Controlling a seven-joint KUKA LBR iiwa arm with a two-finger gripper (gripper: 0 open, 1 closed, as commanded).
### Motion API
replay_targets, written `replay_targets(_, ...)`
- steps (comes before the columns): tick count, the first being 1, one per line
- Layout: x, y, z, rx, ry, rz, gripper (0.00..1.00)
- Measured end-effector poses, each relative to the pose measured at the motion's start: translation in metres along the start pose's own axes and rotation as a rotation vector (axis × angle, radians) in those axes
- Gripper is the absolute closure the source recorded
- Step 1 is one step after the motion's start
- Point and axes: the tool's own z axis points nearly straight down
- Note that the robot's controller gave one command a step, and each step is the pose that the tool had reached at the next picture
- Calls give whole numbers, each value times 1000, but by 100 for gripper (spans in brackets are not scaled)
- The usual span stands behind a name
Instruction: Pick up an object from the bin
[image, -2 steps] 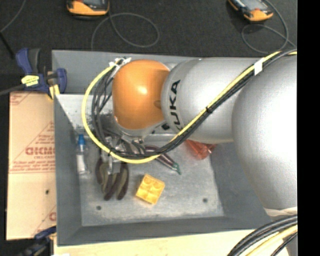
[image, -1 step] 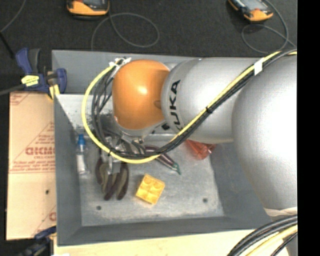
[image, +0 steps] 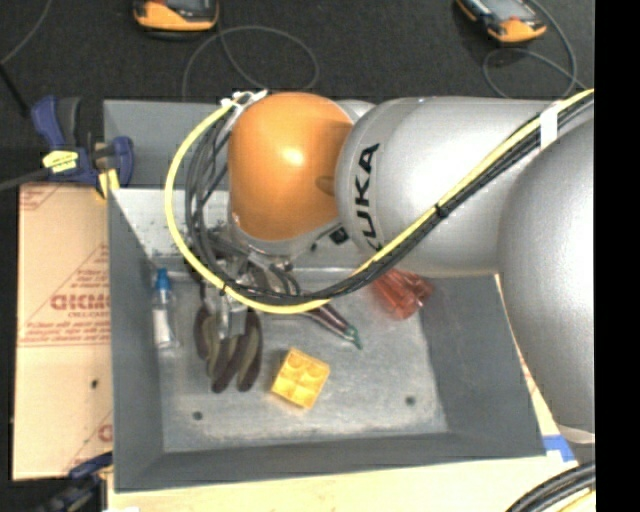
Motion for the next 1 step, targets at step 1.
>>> replay_targets(1, 2, -19, -15, -1, -27, -96, 100)
